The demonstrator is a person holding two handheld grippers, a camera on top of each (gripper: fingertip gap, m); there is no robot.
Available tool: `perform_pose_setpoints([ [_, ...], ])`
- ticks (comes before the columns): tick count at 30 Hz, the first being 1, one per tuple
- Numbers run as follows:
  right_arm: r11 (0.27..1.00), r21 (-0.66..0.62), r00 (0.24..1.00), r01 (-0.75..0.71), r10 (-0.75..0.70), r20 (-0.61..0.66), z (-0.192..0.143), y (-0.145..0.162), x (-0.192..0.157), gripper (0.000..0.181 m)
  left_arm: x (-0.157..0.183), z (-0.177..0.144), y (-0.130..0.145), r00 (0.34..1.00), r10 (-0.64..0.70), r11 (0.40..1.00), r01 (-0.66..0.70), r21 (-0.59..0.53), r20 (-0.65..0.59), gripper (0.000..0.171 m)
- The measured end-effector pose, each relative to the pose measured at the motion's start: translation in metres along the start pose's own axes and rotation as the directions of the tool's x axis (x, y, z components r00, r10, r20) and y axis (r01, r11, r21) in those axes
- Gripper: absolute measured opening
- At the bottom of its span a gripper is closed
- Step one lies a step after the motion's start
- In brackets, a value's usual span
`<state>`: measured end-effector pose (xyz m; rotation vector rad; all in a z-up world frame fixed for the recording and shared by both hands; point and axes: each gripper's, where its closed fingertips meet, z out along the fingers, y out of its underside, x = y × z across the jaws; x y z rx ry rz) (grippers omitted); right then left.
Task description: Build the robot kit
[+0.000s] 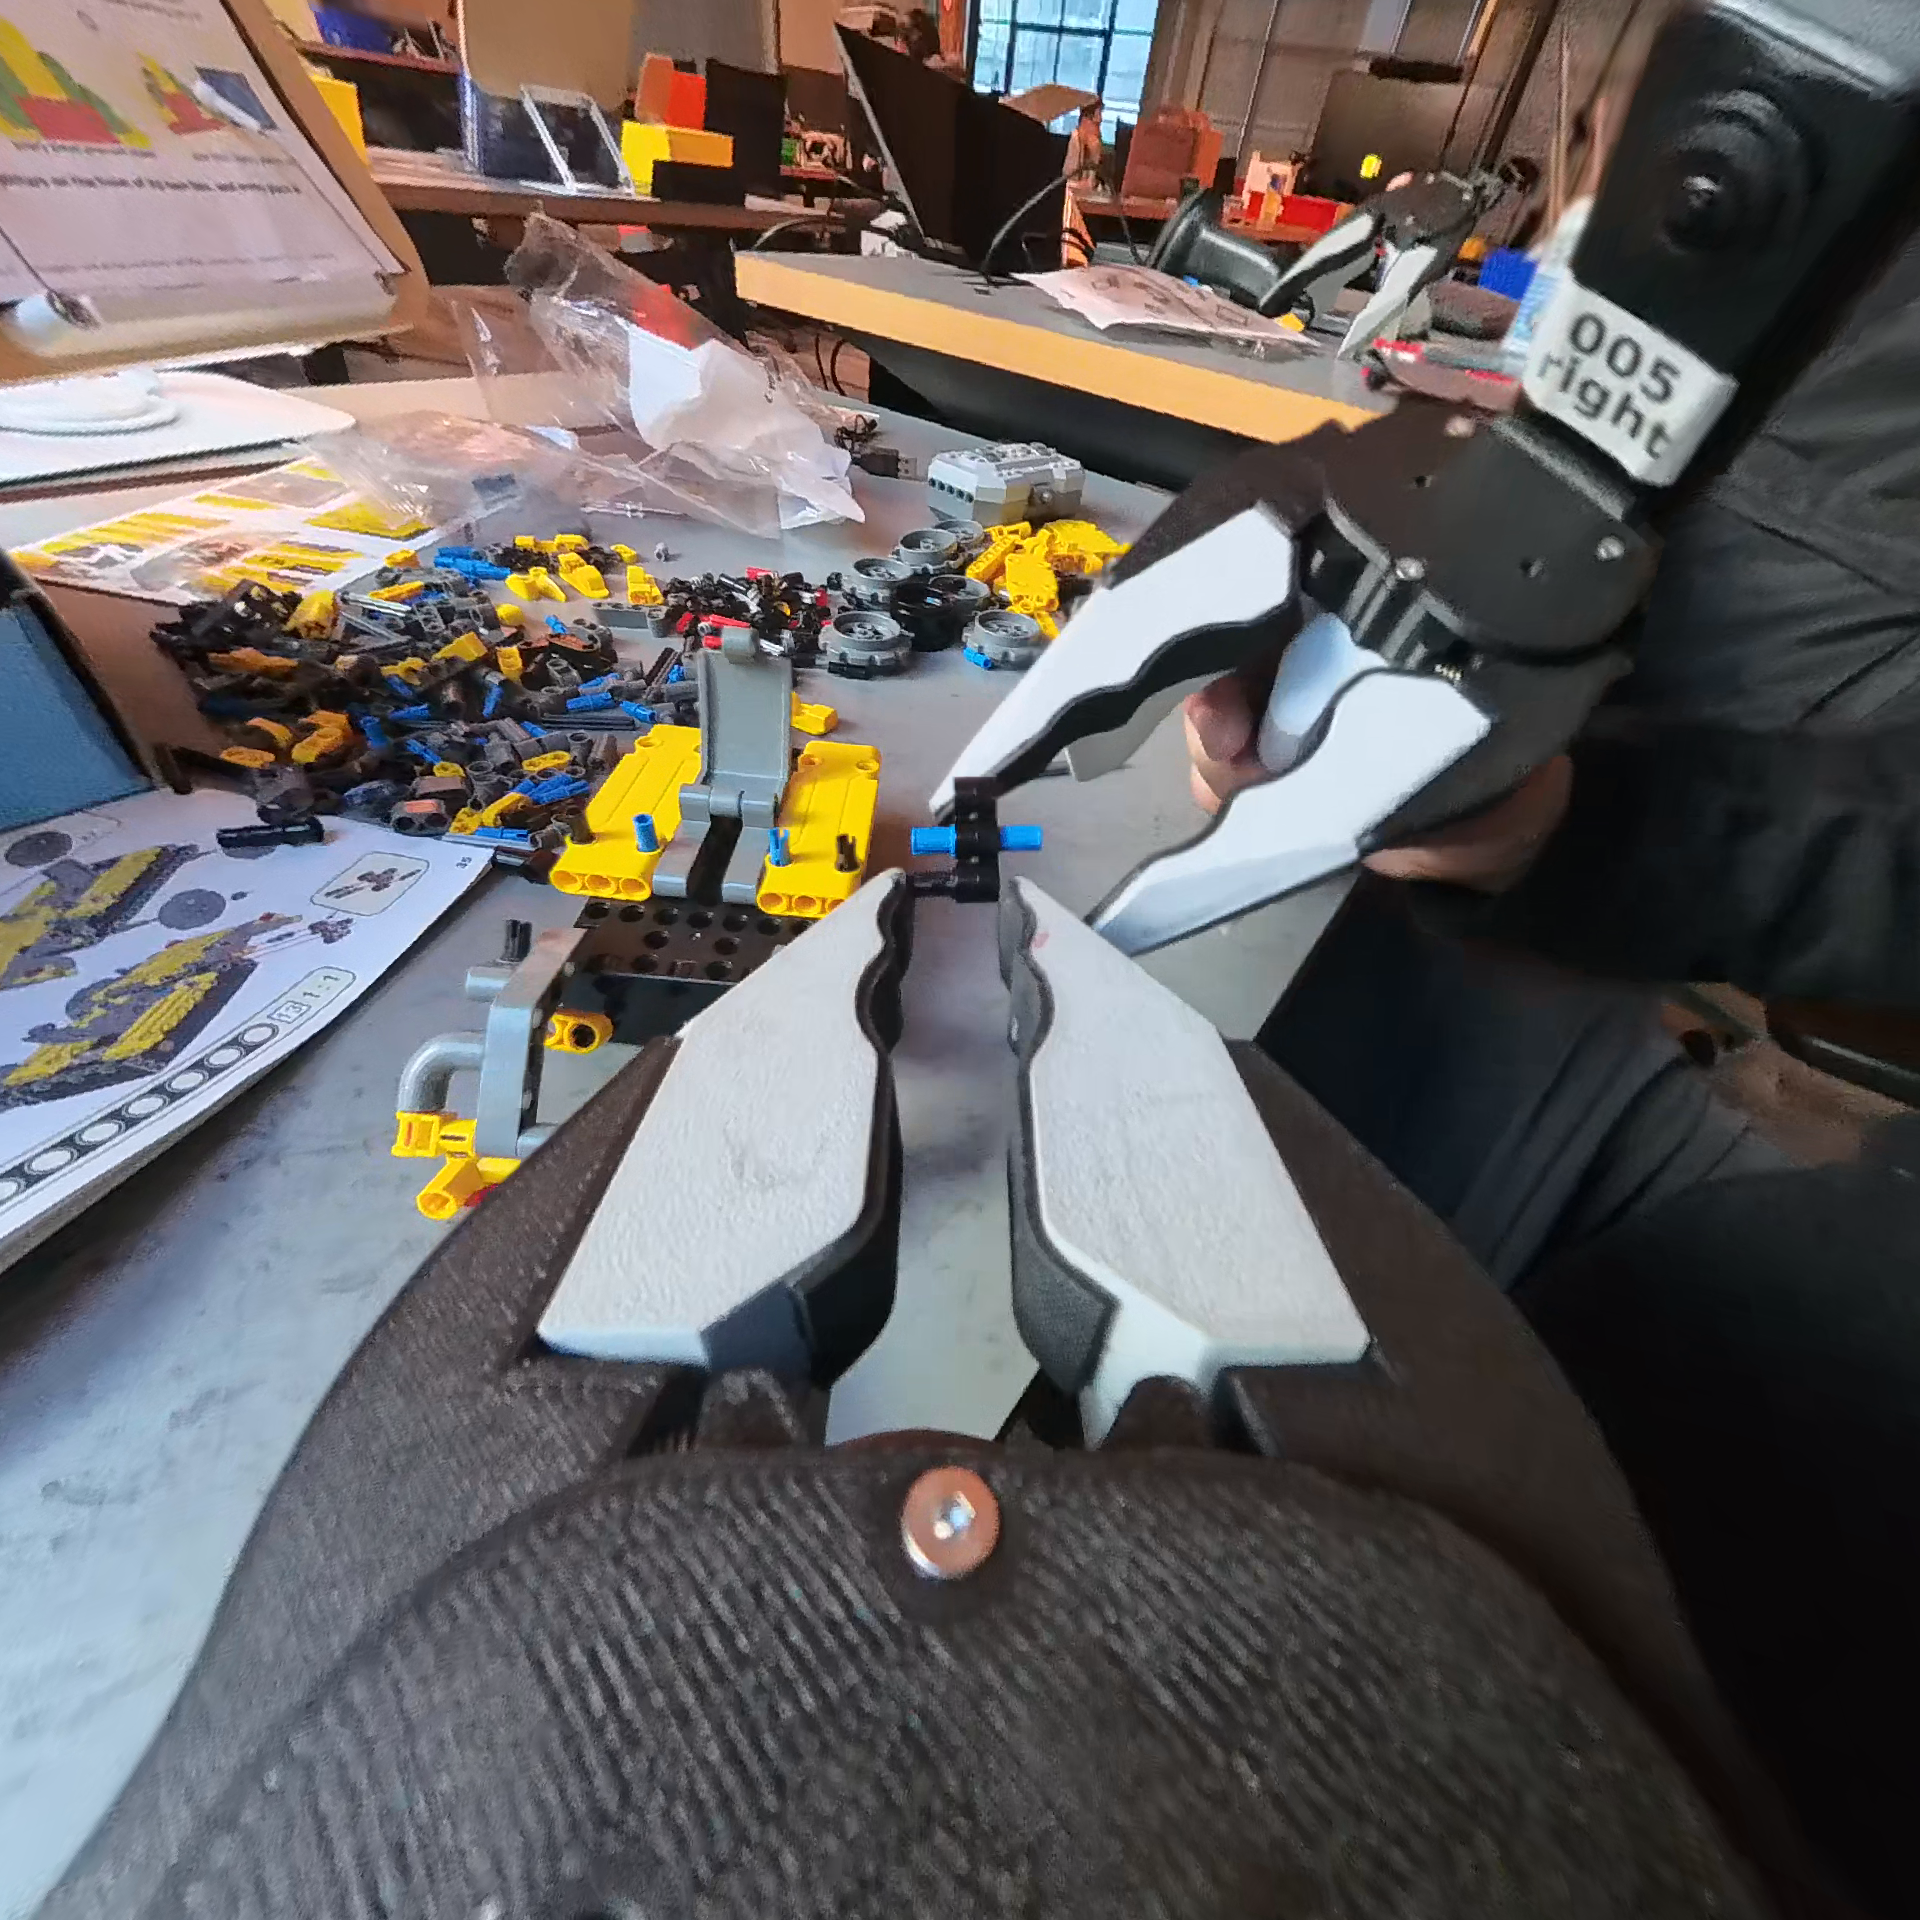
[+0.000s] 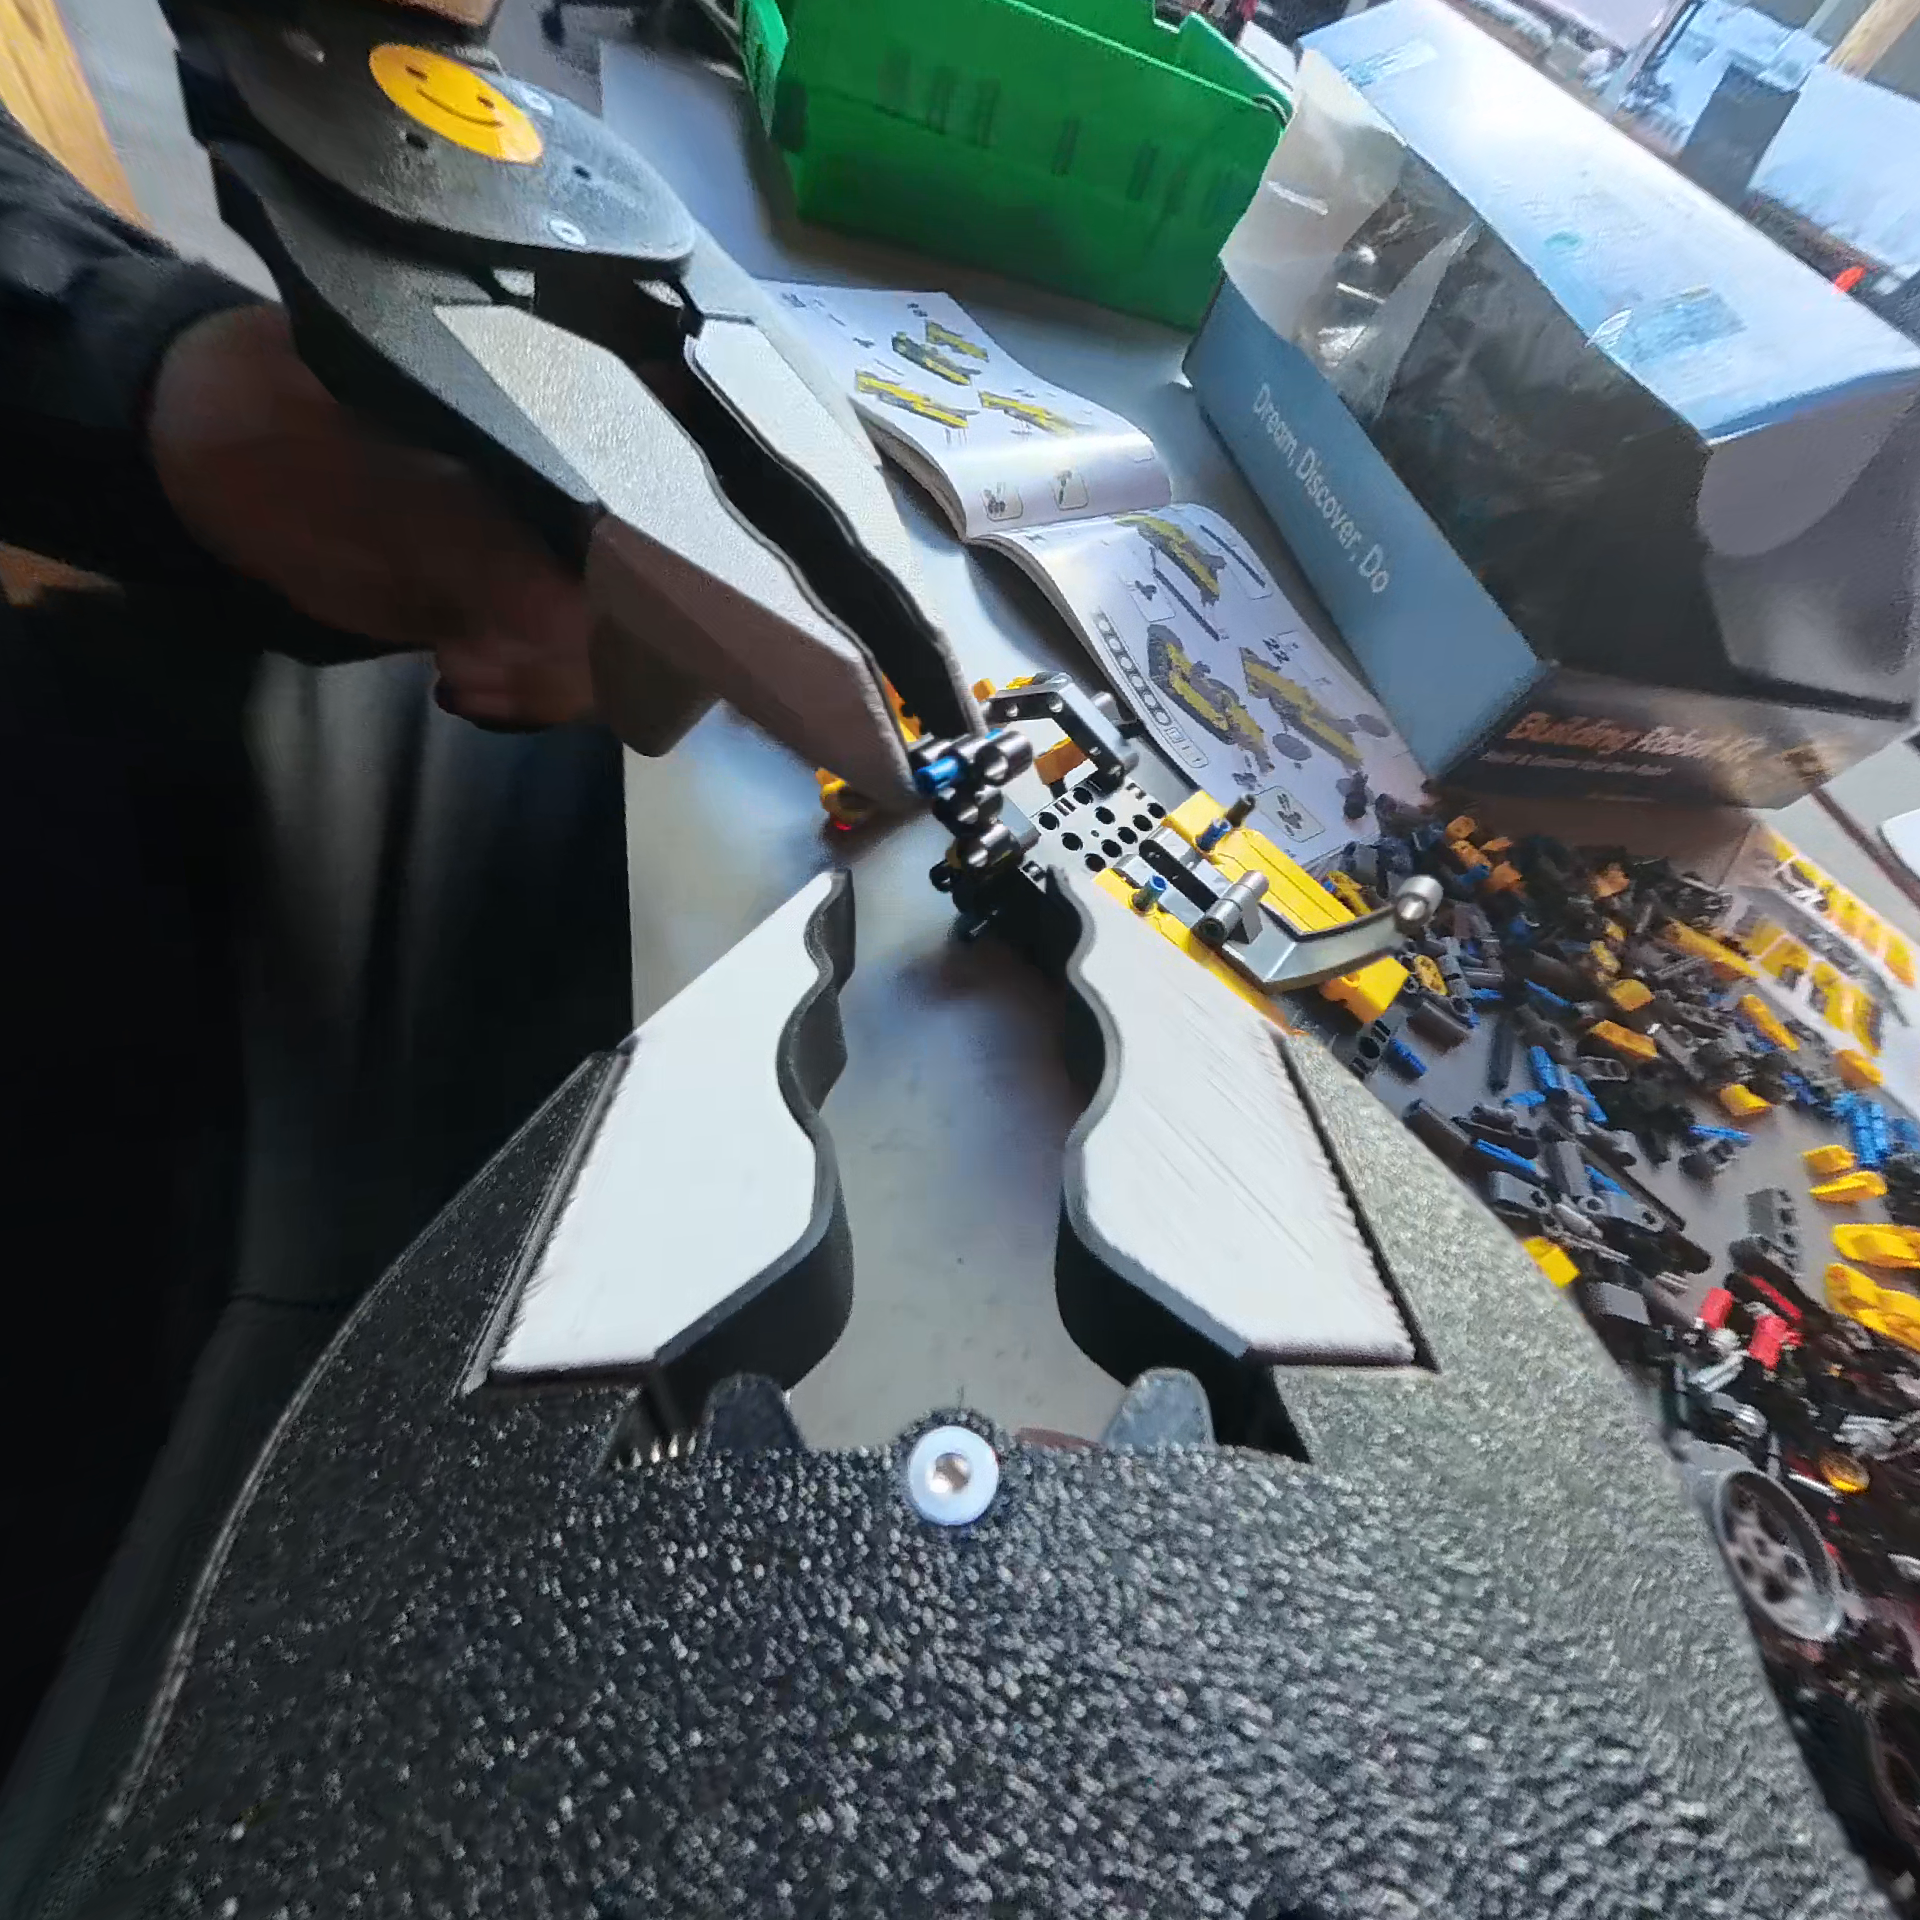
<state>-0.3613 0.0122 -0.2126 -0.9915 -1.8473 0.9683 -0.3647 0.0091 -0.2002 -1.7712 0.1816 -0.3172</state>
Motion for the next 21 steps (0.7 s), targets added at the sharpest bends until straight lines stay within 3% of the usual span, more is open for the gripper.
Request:
perform_pose_setpoints([
  [5, 0.997, 0.003, 0.991, 0.076, -0.076, -0.107, 0.003, -0.003, 0.007, 0.031, 0.000, 0.003, 0.004, 0.998, -0.056, 0.998, 0.056, 0.001, 0.001, 0.013],
  [11, 0.983, -0.039, 0.971, 0.182, -0.186, -0.150, 0.007, 0.000, 0.003, 0.028, -0.006, 0.003, 0.004, 0.982, -0.189, 0.982, 0.189, 0.028, -0.020, 0.013],
  [21, 0.975, -0.044, 0.956, 0.217, -0.222, -0.193, 0.009, -0.001, 0.006, 0.015, 0.004, 0.005, 0.004, 0.985, -0.163, 0.986, 0.165, 0.033, -0.057, 0.013],
])
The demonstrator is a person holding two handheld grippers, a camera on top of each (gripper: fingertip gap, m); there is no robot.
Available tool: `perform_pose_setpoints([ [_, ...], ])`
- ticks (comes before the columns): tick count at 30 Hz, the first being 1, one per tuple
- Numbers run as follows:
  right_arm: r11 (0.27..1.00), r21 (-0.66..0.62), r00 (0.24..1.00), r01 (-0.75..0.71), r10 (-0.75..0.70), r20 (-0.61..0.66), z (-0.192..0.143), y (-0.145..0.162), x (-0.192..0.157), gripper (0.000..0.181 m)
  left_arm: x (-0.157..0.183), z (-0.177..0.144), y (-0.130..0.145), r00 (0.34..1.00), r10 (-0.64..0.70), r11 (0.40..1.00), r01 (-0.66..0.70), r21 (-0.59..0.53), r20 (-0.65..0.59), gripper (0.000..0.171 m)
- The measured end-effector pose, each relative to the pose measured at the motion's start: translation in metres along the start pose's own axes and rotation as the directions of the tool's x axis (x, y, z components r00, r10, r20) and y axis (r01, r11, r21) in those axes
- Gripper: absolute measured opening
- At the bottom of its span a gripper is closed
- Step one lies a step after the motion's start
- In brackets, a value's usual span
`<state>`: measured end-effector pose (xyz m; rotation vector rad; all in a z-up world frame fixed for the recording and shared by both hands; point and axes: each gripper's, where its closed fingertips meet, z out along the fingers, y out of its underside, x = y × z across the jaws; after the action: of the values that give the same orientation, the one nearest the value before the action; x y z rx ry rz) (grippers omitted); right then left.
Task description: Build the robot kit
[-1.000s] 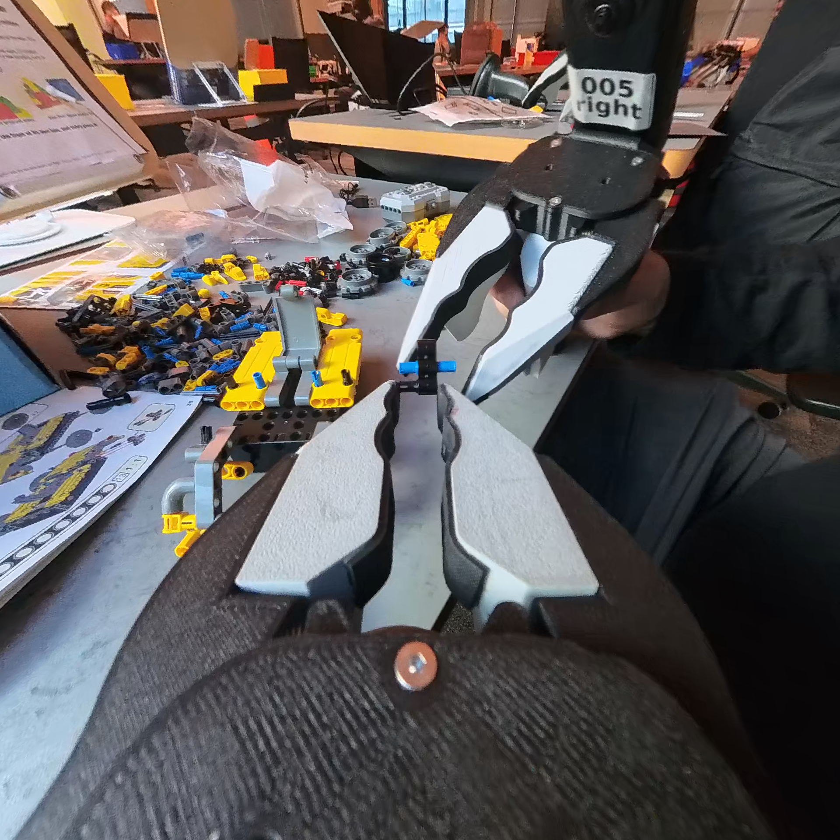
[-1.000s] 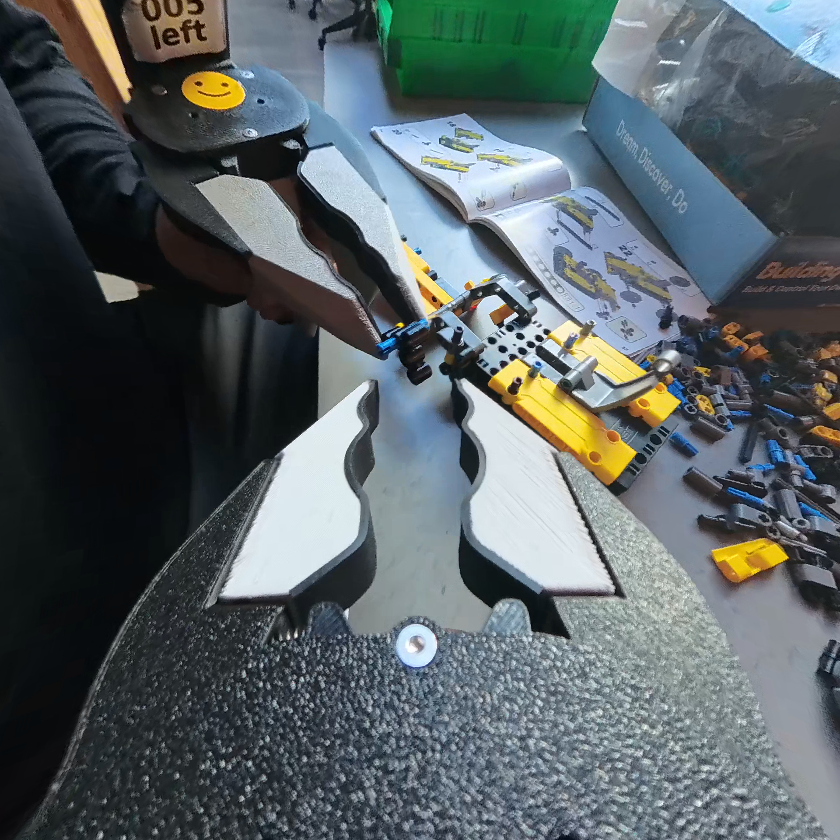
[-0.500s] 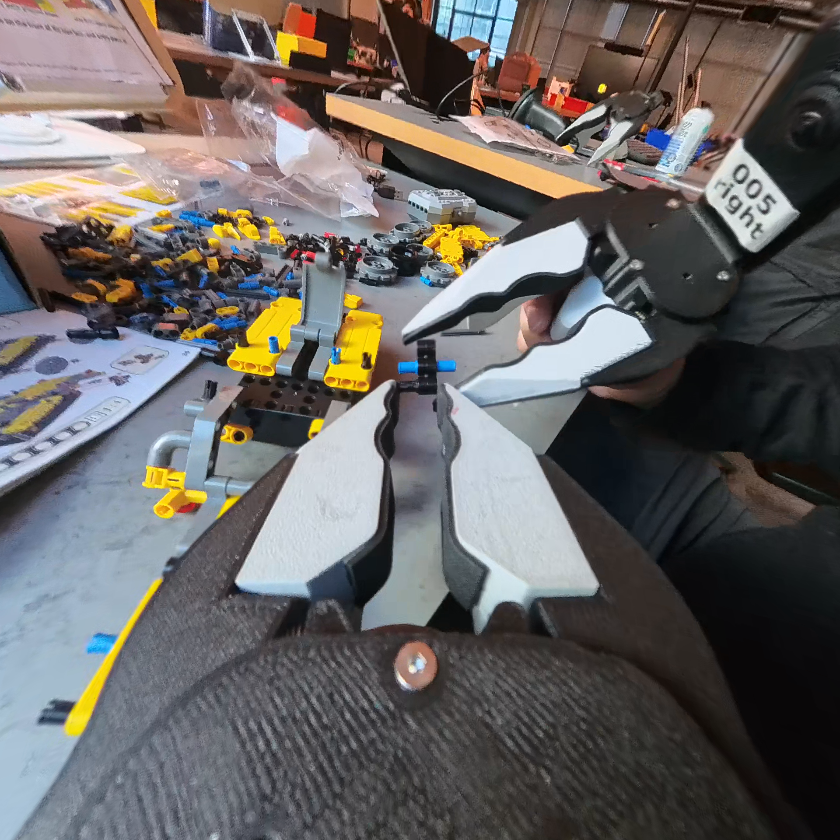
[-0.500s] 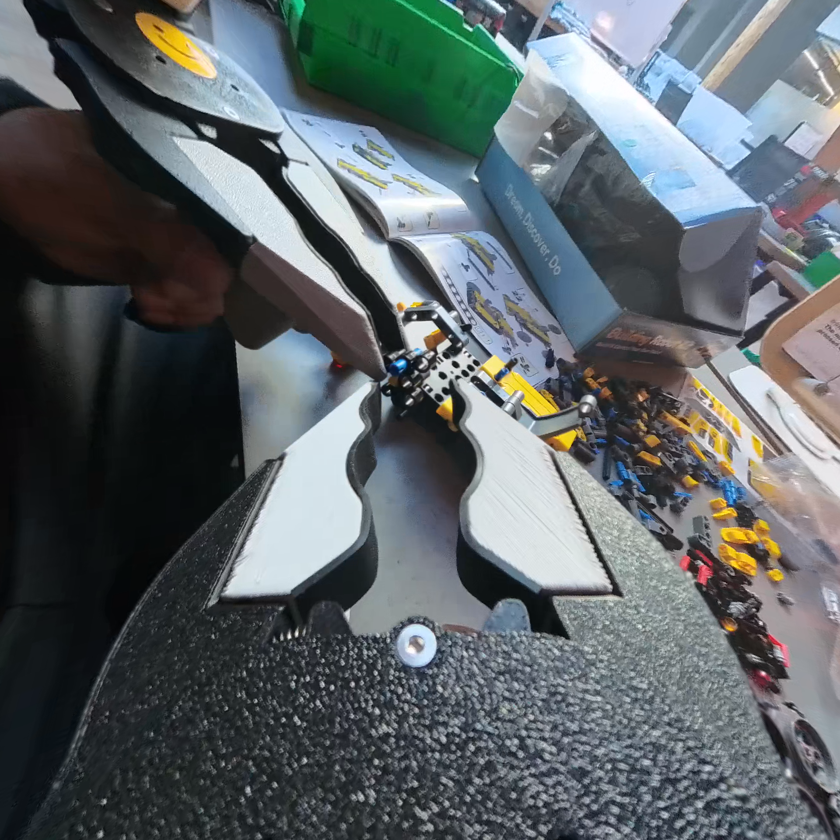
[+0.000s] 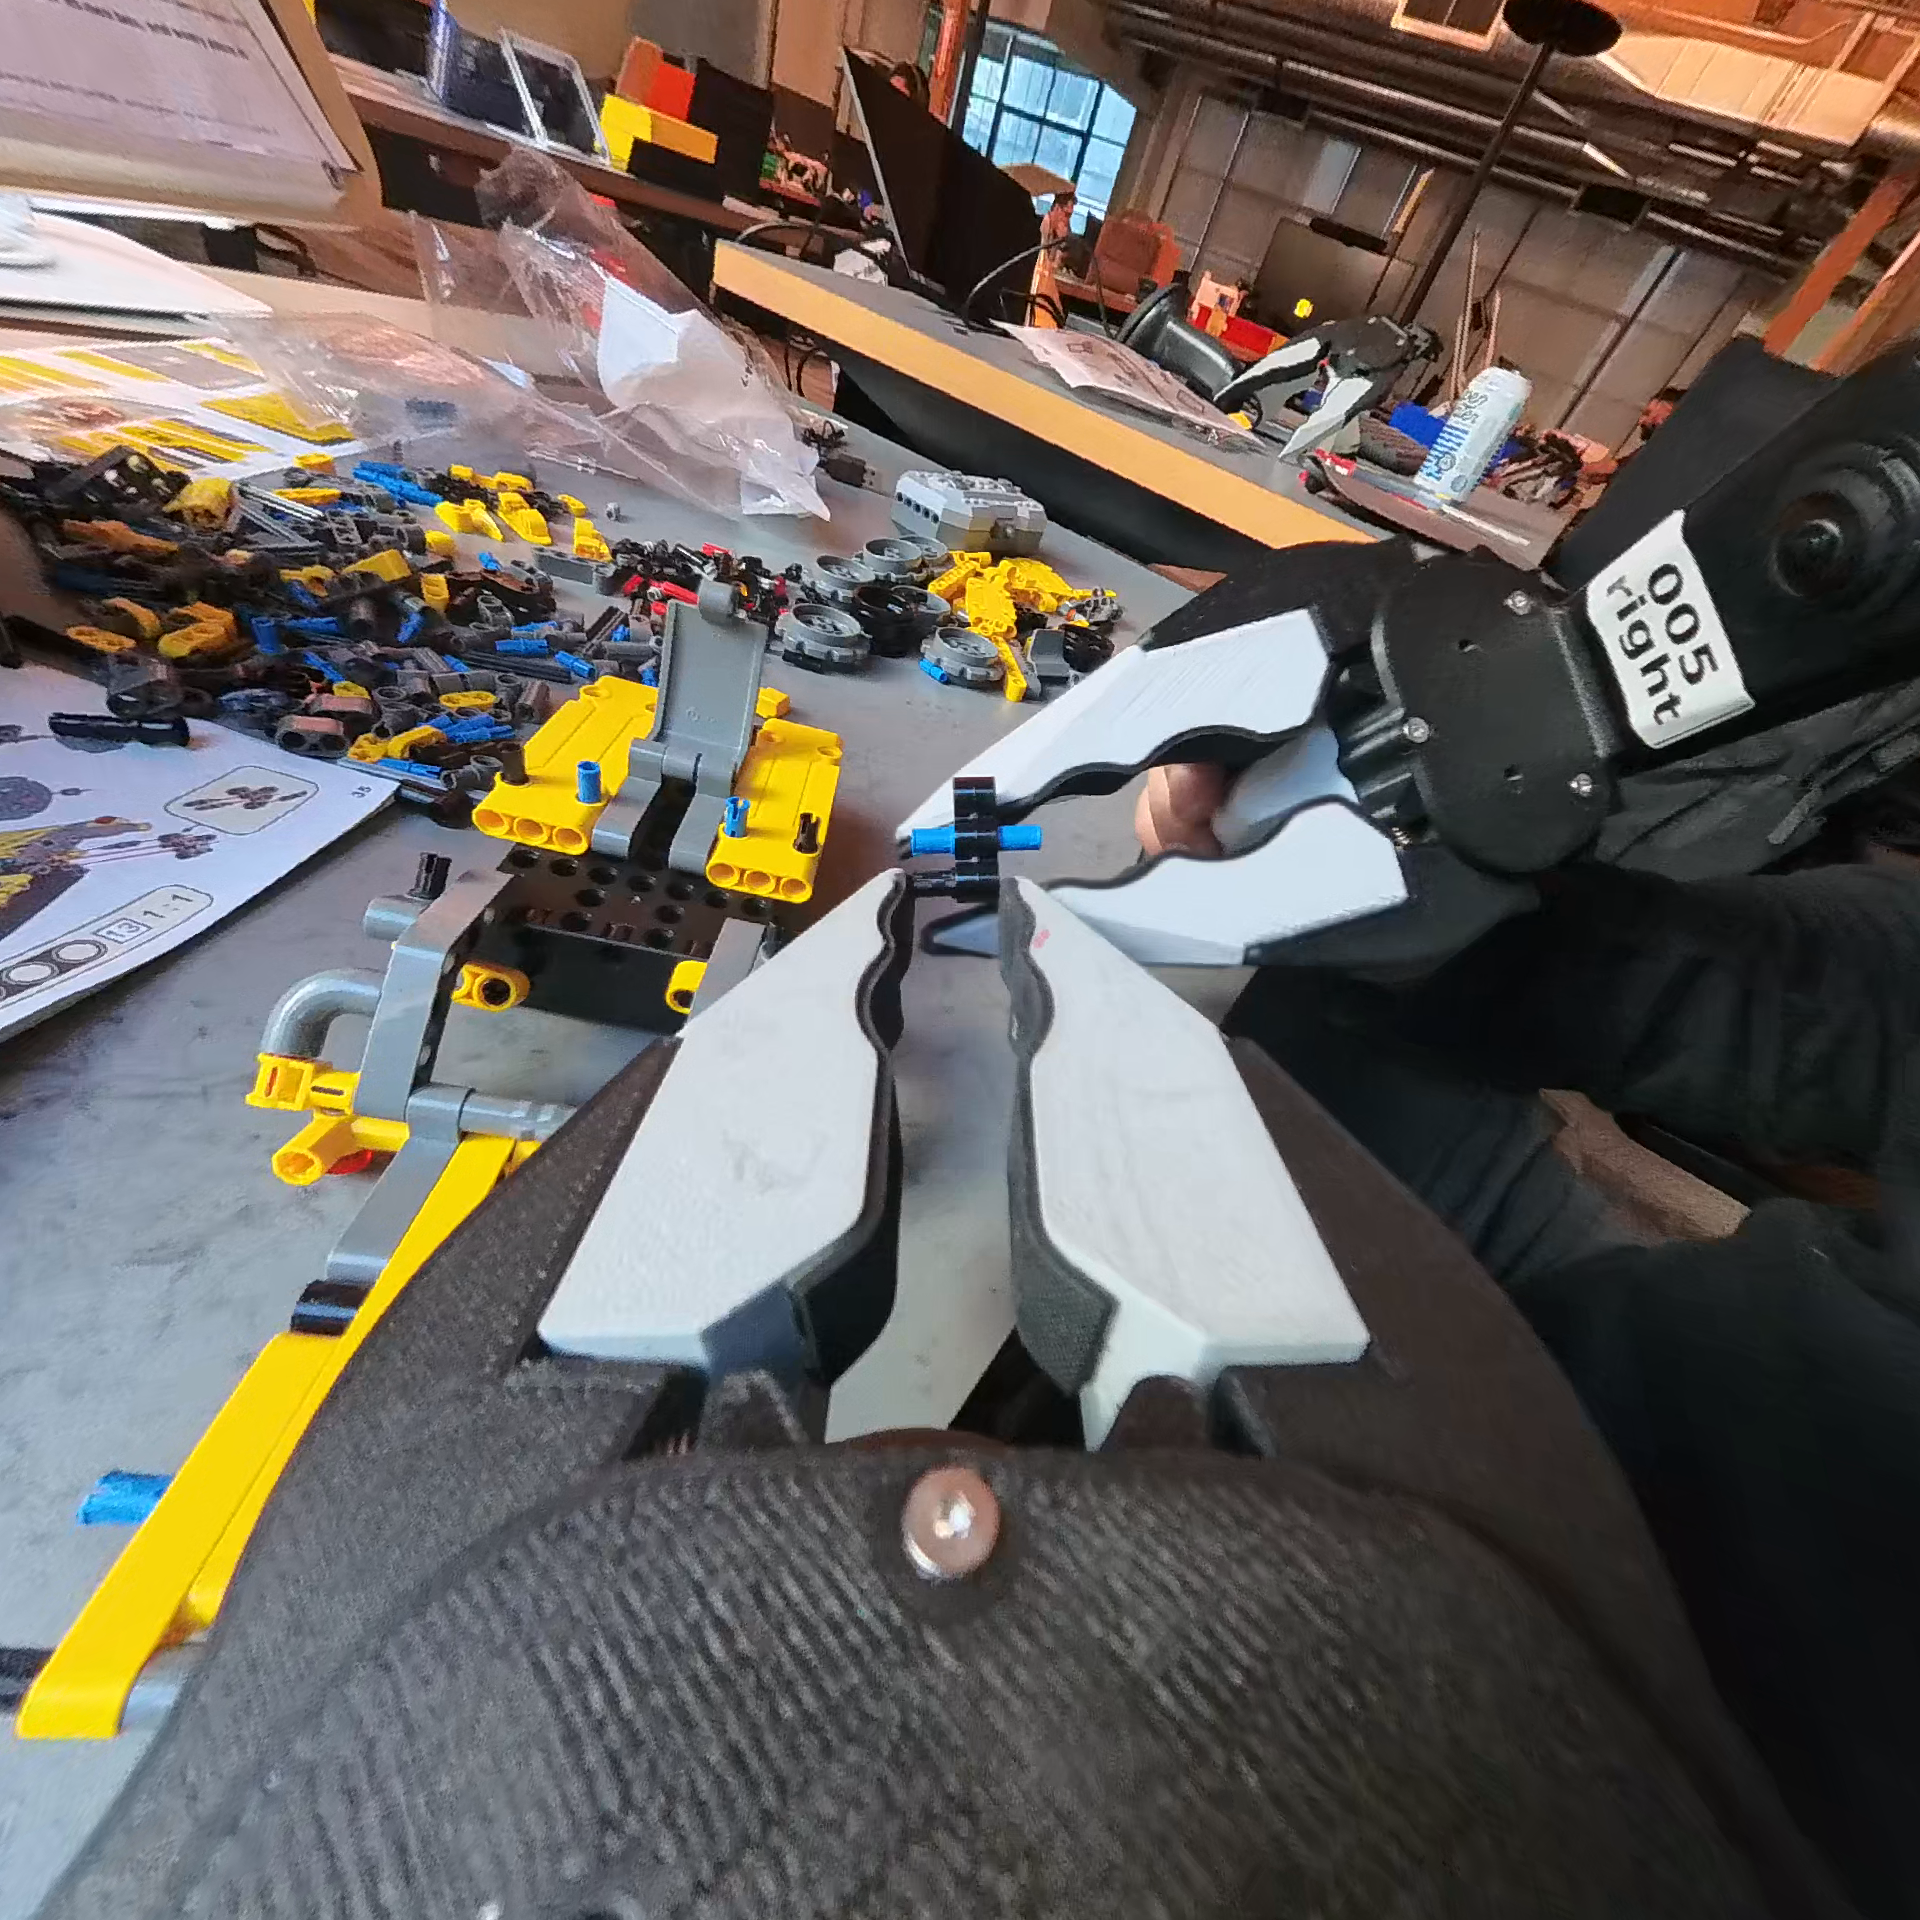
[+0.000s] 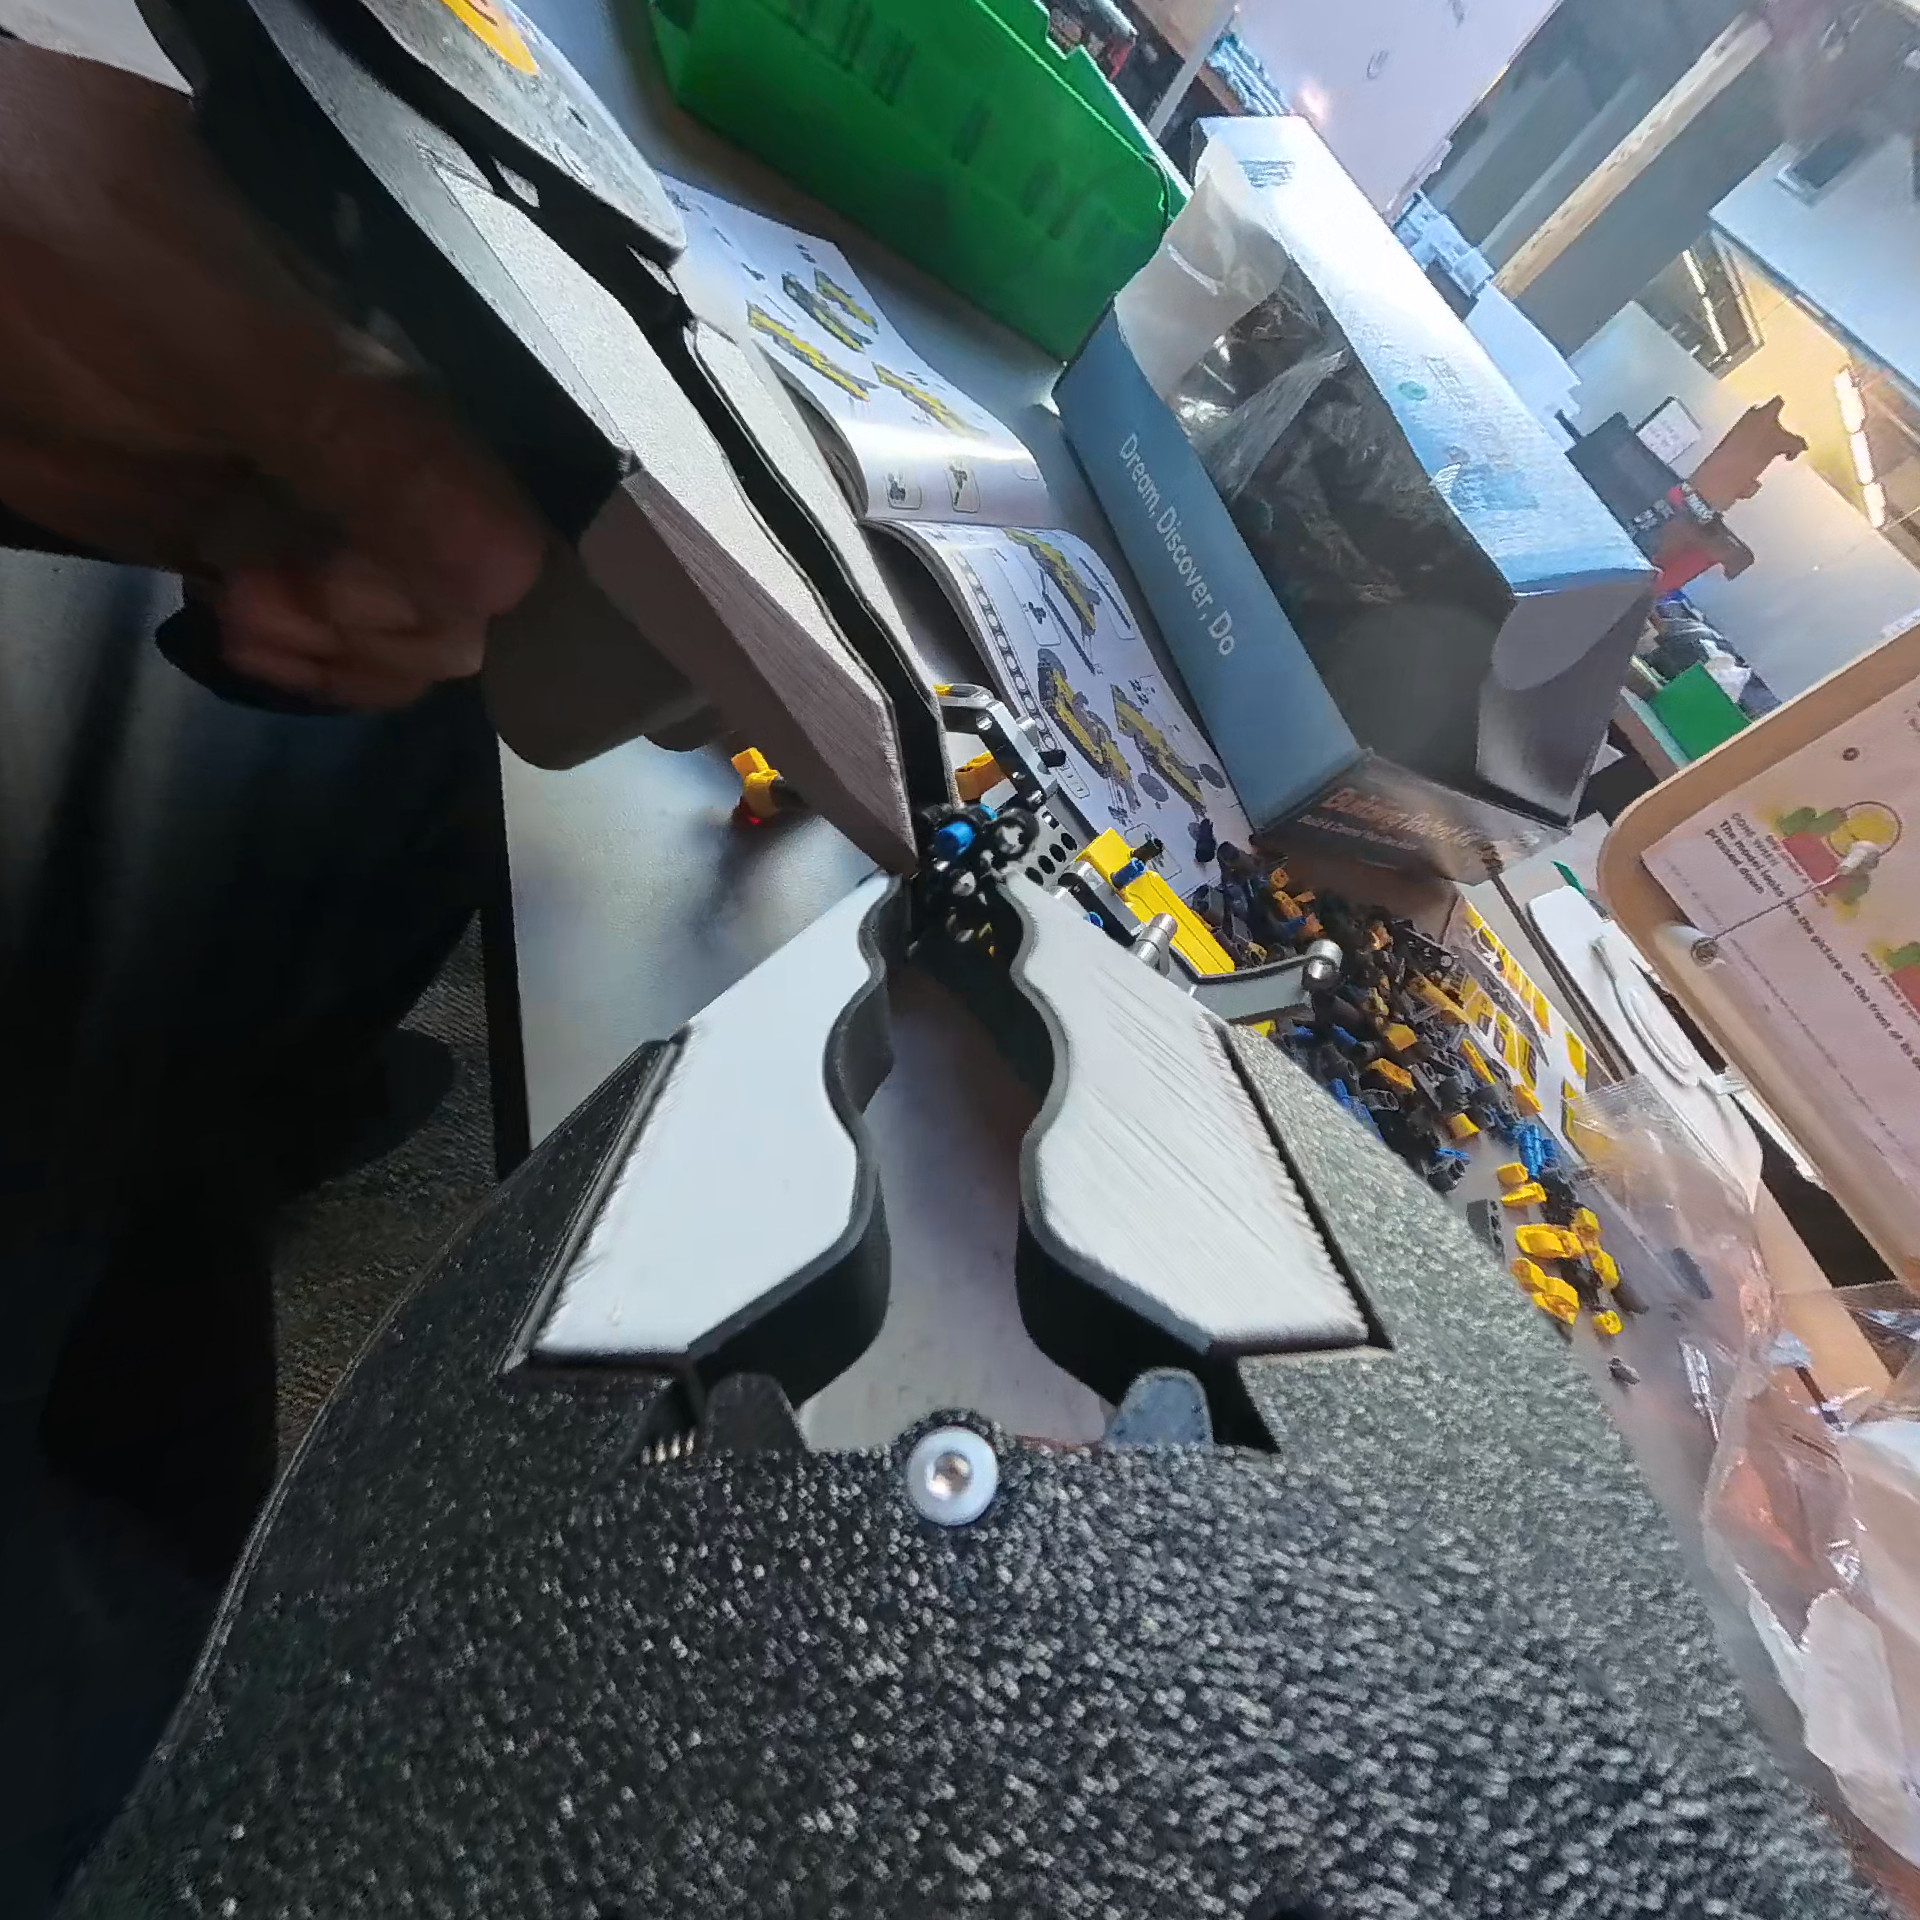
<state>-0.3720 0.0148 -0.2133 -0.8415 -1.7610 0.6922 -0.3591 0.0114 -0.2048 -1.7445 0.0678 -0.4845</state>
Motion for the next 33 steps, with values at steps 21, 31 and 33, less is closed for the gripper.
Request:
perform_pose_setpoints([
  [21, 1.000, 0.005, 1.000, -0.021, 0.021, -0.010, 0.0005, 0.0003, 0.0040, 0.009, -0.0018, -0.0006, -0.0002, 0.999, -0.029, 1.000, 0.029, 0.005, -0.019, 0.013],
  [31, 1.000, 0.008, 1.000, -0.023, 0.023, 0.000, 0.0007, -0.0001, 0.0030, 0.009, -0.0013, -0.0015, -0.0001, 0.999, -0.031, 0.999, 0.032, 0.007, -0.029, 0.013],
  [33, 1.000, 0.006, 1.000, -0.027, 0.027, 0.001, 0.0009, 0.0002, 0.0032, 0.009, -0.0016, -0.0014, 0.0000, 0.999, -0.029, 1.000, 0.029, 0.006, -0.027, 0.013],
])
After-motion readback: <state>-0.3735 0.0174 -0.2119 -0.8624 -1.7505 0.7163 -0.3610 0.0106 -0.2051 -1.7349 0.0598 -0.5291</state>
